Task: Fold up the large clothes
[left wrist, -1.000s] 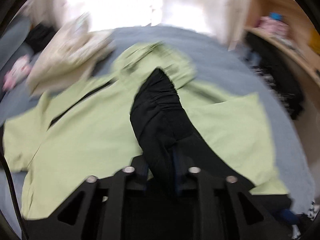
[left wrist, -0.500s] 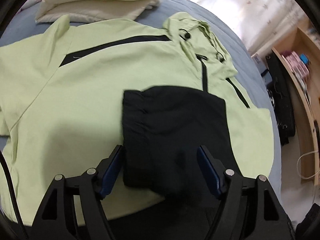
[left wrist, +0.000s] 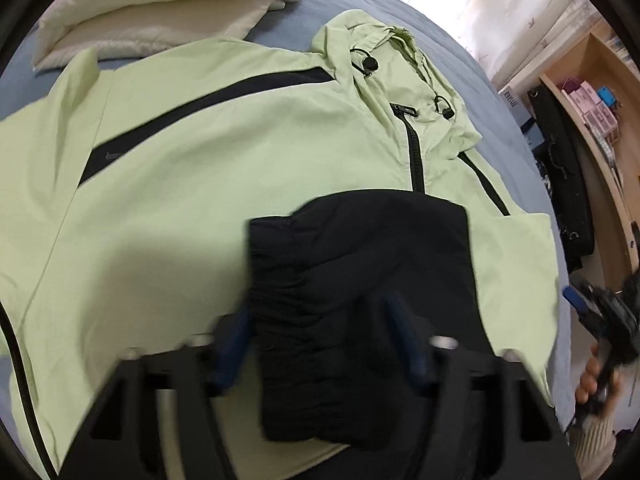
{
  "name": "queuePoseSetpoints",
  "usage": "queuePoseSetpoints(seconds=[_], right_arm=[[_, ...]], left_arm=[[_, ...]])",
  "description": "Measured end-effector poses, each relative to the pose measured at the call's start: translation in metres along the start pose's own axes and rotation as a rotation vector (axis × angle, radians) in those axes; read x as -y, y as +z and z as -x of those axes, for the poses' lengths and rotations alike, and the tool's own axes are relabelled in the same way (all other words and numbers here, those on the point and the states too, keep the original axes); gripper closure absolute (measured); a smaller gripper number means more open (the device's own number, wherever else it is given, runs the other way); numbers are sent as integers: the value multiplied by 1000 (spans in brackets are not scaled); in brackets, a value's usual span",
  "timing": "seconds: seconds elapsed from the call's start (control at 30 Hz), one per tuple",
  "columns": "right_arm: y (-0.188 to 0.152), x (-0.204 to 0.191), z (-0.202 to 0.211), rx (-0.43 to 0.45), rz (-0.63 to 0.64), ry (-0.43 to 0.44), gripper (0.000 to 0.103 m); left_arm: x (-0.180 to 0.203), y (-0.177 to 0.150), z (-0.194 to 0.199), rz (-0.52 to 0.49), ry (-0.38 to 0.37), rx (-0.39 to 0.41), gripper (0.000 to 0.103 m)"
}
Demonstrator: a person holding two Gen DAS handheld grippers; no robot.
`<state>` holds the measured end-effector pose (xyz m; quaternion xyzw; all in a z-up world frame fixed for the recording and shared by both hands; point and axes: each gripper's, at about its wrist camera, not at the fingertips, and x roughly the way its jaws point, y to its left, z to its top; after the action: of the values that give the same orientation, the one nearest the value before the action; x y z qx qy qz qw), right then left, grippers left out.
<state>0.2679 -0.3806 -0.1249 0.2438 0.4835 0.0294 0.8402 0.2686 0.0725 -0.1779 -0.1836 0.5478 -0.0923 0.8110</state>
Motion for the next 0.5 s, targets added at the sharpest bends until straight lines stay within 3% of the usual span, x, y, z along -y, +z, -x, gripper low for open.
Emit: queuePoseSetpoints(seconds=[0.1,0.2,0.27,0.3,0.33,0.37,0.5], right_arm=[[14,20,-31,-55,-103,71,48],[24,27,-53,-64,-160,134,48],[30,22,-63,-61,-135,108,49],[33,17,-65,-50,-111,95,56],[37,10,-66,-38,-68,68,91],[40,3,-66,-33,-34,39,98],[46,-29,-47,106,92,43,99]], left_arm=[[0,11,-4,4,-14,-19,88],[6,20,-1,-29,8,15,91],[12,25,2,-64,34,46,93],[15,26,3,-75,44,57,94],[18,28,5,-86,66,76,95],[21,29,8,-95,83,103,95],[25,33,26,-82,141,242,95]])
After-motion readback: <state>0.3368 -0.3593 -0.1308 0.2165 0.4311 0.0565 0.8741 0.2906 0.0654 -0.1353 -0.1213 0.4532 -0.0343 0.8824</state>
